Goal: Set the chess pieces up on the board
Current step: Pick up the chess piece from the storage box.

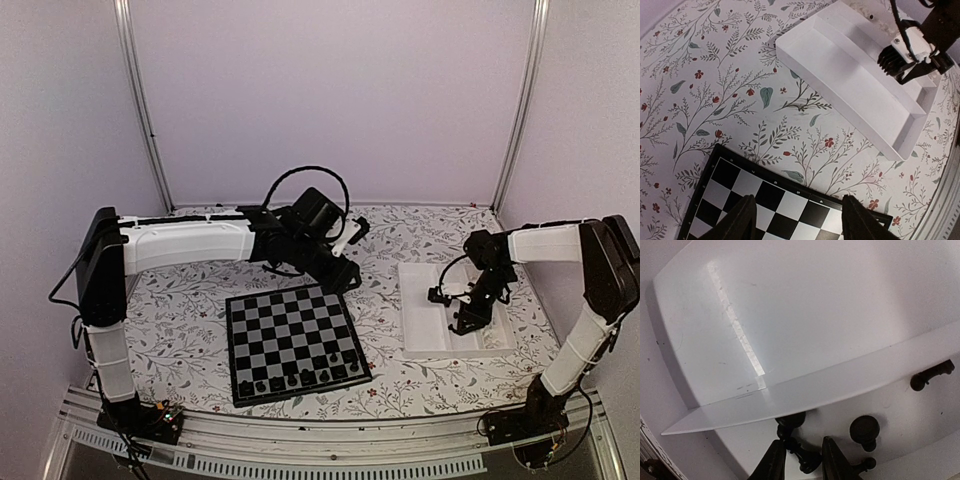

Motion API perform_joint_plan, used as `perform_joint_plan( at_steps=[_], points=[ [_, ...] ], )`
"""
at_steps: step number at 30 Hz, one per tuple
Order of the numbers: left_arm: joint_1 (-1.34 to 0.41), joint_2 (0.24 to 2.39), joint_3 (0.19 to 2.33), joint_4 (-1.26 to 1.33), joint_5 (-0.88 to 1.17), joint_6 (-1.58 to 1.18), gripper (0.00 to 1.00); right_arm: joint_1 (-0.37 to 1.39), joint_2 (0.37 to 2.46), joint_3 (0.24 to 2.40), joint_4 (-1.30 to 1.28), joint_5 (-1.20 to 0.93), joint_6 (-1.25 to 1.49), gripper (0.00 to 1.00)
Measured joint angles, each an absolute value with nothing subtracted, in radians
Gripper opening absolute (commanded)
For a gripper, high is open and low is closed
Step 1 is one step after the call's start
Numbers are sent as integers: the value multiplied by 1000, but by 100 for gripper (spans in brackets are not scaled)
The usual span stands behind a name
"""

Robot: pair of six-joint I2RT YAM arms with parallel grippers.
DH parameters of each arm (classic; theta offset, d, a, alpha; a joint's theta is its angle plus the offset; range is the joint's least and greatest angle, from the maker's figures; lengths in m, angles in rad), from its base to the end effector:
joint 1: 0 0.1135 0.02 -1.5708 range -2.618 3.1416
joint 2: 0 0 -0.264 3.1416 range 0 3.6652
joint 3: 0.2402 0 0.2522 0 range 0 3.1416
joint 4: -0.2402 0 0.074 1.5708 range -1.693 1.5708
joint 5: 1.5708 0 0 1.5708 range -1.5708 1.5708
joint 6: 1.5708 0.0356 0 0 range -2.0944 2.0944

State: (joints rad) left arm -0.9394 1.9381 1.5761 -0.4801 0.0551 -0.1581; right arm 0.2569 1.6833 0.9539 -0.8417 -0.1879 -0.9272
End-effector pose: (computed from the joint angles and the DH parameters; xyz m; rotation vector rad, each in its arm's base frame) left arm 0.2570 -0.3548 0.2475 0.9728 2.2935 -0.5541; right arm 0.2616 0.0756 0.1483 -1.7121 2.5459 0.2731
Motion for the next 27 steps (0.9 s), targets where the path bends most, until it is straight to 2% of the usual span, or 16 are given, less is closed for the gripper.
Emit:
perform_joint_plan(
  at_steps=[10, 27],
  points=[
    [-939, 1942, 1576, -485, 57, -158, 60, 235, 1712, 1002, -851, -208, -897, 20],
    [-939, 1942, 1578, -475, 102, -166, 60, 161, 1681, 1053, -894, -389, -852, 17]
  ],
)
